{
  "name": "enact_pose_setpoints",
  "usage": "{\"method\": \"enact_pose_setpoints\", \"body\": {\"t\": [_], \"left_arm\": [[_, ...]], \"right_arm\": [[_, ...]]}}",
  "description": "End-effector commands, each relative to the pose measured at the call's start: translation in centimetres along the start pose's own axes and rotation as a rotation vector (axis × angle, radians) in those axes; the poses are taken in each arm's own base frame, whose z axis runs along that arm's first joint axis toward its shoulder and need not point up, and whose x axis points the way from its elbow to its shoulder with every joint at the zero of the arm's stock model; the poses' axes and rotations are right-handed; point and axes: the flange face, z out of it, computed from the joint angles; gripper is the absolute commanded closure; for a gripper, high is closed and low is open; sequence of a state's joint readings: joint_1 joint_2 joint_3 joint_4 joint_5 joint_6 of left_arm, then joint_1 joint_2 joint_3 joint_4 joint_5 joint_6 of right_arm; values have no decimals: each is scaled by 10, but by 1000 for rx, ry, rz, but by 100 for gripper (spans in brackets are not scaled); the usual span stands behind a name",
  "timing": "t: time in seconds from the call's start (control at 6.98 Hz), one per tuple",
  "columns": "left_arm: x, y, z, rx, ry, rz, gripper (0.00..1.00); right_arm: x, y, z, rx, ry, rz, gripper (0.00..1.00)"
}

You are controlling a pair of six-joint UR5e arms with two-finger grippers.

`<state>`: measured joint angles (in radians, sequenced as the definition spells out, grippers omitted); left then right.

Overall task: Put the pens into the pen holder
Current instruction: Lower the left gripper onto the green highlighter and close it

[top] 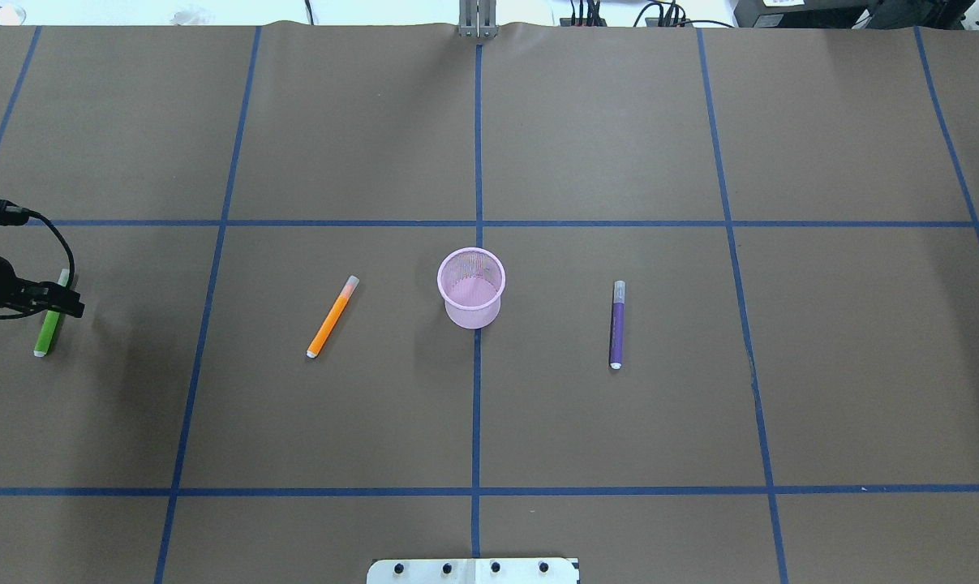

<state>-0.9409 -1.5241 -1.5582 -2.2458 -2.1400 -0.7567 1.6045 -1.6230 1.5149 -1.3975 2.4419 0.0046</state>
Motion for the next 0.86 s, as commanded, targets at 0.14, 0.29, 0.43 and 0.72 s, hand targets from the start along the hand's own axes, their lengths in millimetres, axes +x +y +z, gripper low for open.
{"method": "enact_pose_setpoints", "body": {"t": [0.14, 0.29, 0.43, 0.72], "left_arm": [[2, -1, 4, -8, 1, 7, 29], [1, 0, 4, -10, -1, 5, 31], [0, 0, 6, -13, -3, 4, 31], [-2, -1, 9, -15, -8, 2, 35]], "right_arm": [[-1, -2, 0, -1, -5, -2, 0], [-2, -3, 1, -1, -5, -4, 0], [-3, -4, 2, -4, -5, -7, 0], [-1, -5, 4, -7, -8, -3, 0]]}}
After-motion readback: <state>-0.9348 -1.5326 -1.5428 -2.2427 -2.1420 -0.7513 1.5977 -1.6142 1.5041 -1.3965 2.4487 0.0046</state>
